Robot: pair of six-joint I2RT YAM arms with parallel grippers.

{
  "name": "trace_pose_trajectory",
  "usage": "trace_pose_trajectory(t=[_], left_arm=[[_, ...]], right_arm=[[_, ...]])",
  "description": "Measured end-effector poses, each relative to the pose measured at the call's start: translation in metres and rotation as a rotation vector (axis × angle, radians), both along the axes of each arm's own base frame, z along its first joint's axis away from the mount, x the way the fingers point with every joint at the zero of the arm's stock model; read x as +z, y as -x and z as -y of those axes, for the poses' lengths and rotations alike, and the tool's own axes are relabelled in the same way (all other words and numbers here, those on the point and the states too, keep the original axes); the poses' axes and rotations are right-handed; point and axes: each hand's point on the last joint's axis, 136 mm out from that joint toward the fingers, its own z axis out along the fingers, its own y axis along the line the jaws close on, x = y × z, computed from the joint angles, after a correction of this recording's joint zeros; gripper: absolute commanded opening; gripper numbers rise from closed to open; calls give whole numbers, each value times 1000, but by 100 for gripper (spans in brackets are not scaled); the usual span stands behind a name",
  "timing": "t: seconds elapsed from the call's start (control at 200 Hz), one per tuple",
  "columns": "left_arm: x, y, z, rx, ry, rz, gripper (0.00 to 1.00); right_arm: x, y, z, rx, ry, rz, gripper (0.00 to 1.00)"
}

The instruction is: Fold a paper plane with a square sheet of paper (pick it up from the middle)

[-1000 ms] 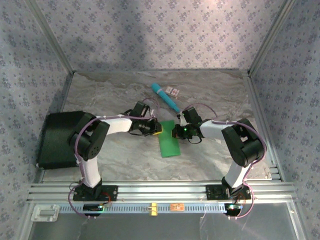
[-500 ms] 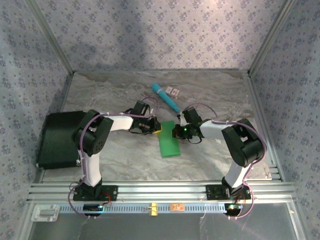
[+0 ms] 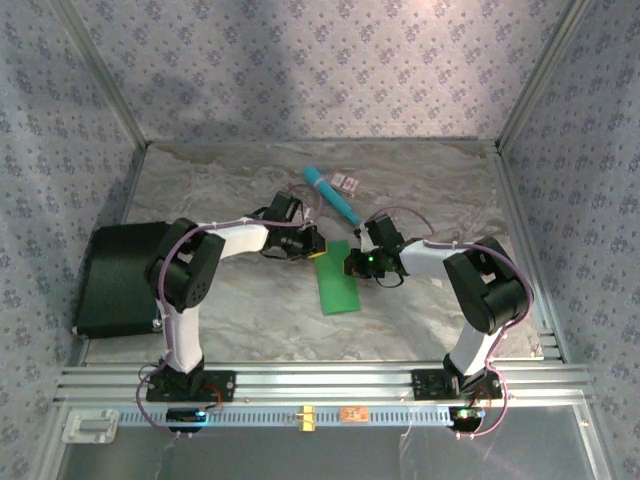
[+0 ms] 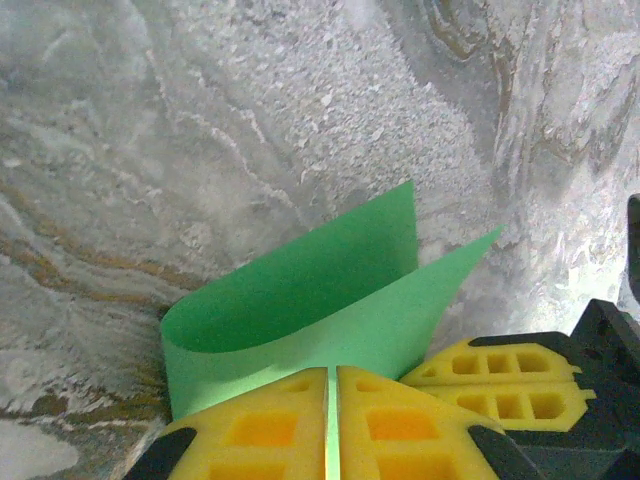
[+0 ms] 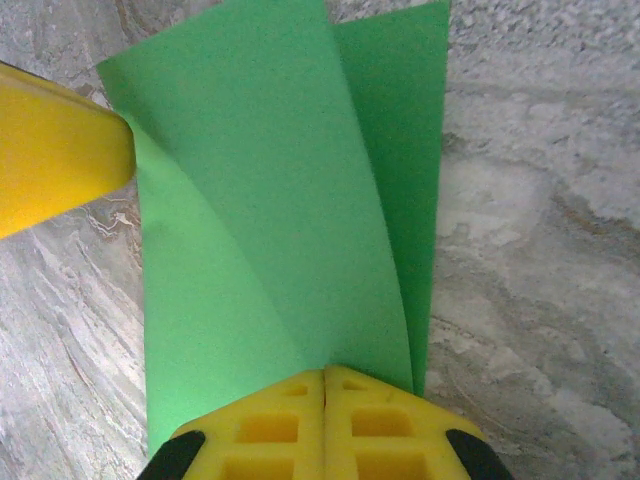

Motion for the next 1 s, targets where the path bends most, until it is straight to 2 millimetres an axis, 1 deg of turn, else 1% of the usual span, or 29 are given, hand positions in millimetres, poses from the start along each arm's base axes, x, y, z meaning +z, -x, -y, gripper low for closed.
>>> trace_pose_trajectory(t=[0.065,0.185,0.265,0.615,0.79,0.999], left_arm=[[-4,-2,-1,3,-9,-4,10],[-22,-1,-4,5,-30,-38,10],[-21,-4,-7,13,-28,-35,10],[-22,-7,-9,39,-39,-39,10],[-21,-21,-16,90,-77,-11,9],[-22,-22,-17,109,-83,-16,8]], right_arm=[[0,0,0,0,0,0,0],[0,0,0,0,0,0,0],[0,0,0,0,1,0,0],[0,0,1,-2,2,2,0],[0,0,1,-2,2,3,0],[0,0,1,-4,2,10,0]])
